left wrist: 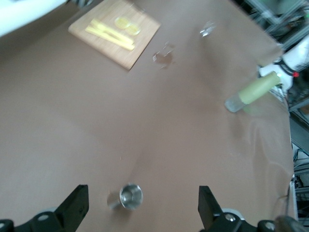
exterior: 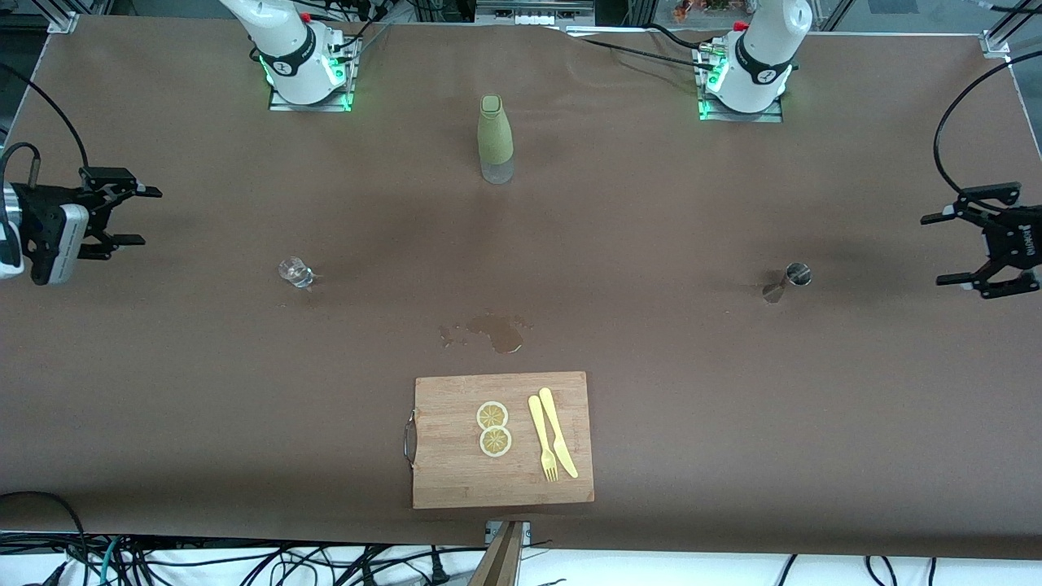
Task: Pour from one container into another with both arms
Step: 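Lower the right gripper to the glass beaker while the left gripper reaches the jigger, then close the right gripper on the beaker while the left gripper grips the jigger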
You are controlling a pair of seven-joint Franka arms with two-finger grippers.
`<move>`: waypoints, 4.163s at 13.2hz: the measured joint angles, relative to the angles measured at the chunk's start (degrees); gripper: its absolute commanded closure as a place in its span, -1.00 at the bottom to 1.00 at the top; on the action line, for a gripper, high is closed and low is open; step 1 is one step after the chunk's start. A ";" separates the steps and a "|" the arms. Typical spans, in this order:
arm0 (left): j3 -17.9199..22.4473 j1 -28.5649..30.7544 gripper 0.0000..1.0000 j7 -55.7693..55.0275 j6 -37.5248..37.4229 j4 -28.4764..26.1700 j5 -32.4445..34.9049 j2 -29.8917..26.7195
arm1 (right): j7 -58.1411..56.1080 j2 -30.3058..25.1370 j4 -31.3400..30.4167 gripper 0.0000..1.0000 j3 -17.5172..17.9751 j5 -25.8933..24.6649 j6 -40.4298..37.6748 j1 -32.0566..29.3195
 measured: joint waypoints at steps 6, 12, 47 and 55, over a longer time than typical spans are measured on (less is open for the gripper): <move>0.28 3.25 -1.00 24.53 -6.71 -1.22 -11.97 13.21 | -30.94 7.15 -3.07 -0.99 -0.08 10.81 3.47 -3.88; 0.34 7.68 -1.00 43.91 -9.83 -4.07 -21.59 24.04 | -56.38 20.05 -3.34 -0.98 -0.10 25.77 5.50 -4.72; -4.04 8.11 0.04 63.63 -13.06 -7.24 -33.00 37.93 | -66.27 29.77 -5.33 1.00 2.99 41.20 -1.21 2.79; -3.97 8.13 1.00 63.72 -12.50 -7.72 -33.00 38.01 | -53.71 29.66 5.34 1.00 13.11 41.82 -3.91 4.92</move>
